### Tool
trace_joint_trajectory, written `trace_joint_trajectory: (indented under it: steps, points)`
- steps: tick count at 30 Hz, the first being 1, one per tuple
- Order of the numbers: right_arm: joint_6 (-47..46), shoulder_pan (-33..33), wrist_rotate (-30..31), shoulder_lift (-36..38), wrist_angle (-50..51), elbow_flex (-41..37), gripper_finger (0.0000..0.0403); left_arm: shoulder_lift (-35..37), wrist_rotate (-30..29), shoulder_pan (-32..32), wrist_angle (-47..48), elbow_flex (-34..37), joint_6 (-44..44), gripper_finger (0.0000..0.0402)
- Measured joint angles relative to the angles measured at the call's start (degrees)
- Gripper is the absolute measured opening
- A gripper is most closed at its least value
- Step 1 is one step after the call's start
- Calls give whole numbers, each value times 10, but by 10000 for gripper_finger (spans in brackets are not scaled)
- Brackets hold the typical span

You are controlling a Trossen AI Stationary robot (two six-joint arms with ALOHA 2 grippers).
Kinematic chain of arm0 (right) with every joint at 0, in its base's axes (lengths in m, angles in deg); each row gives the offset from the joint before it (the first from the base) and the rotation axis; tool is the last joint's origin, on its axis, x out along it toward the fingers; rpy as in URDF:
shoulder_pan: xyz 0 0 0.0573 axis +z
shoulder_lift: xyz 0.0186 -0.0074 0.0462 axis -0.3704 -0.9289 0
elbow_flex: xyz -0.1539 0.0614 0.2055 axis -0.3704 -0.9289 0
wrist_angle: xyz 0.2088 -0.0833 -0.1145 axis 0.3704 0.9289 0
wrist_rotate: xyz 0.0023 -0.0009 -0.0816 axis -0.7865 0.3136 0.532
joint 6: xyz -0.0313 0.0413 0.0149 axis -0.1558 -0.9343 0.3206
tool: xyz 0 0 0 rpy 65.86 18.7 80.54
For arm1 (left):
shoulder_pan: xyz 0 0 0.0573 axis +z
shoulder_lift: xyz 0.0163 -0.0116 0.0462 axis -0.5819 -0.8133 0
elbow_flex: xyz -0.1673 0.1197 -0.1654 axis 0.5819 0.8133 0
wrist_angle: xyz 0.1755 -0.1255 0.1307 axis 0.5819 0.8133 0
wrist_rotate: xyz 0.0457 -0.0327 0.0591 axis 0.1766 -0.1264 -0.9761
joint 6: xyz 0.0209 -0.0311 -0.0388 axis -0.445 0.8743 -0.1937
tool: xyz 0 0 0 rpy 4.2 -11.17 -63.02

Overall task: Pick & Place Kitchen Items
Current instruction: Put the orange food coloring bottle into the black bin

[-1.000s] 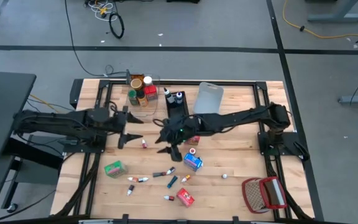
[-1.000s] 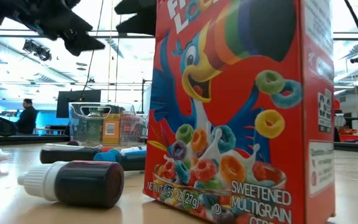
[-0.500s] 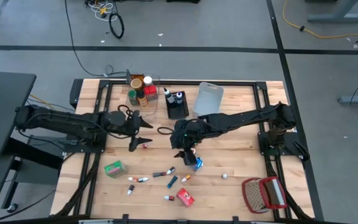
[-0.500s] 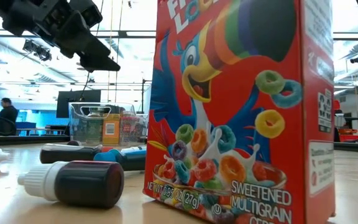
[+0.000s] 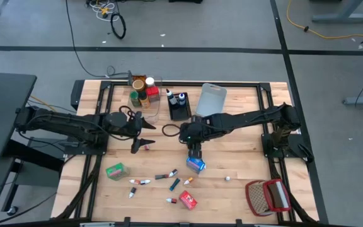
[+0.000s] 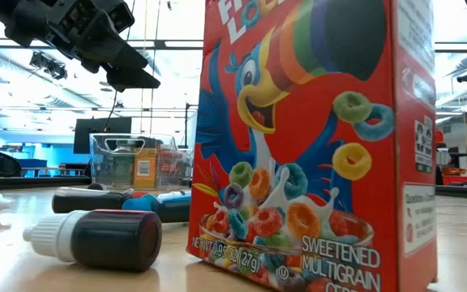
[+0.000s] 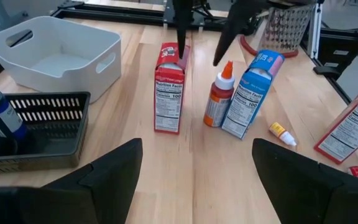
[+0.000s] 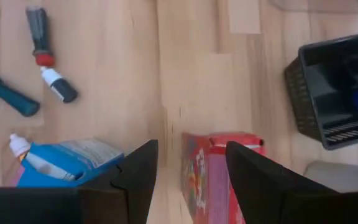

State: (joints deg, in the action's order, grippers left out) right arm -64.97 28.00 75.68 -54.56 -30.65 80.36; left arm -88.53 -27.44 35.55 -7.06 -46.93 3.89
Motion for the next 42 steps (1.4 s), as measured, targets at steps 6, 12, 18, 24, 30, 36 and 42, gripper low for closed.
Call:
trace_joint_trajectory:
  steps: [6, 12, 18, 24, 30, 36, 42]
  points:
    - [3, 2, -73, 0, 9, 0, 198, 0, 0, 0, 0, 0, 0, 311]
    - [-11, 2, -85, 0, 13, -10, 198, 0, 0, 0, 2, 0, 0, 311]
    - [-17, 5, -91, -1, 13, -56, 213, 0, 0, 0, 3, 0, 0, 311]
    - [-8, 12, -102, 1, -2, -76, 242, 0, 0, 0, 1, 0, -1, 311]
    - [-18, 11, -120, 0, -5, -77, 262, 0, -8, 0, 1, 0, -2, 311]
    - [-19, 17, -116, -2, -7, -108, 263, 0, -11, 0, 1, 0, -2, 311]
    - [-19, 17, -112, -2, -50, -126, 254, 0, -11, 0, 1, 0, -1, 311]
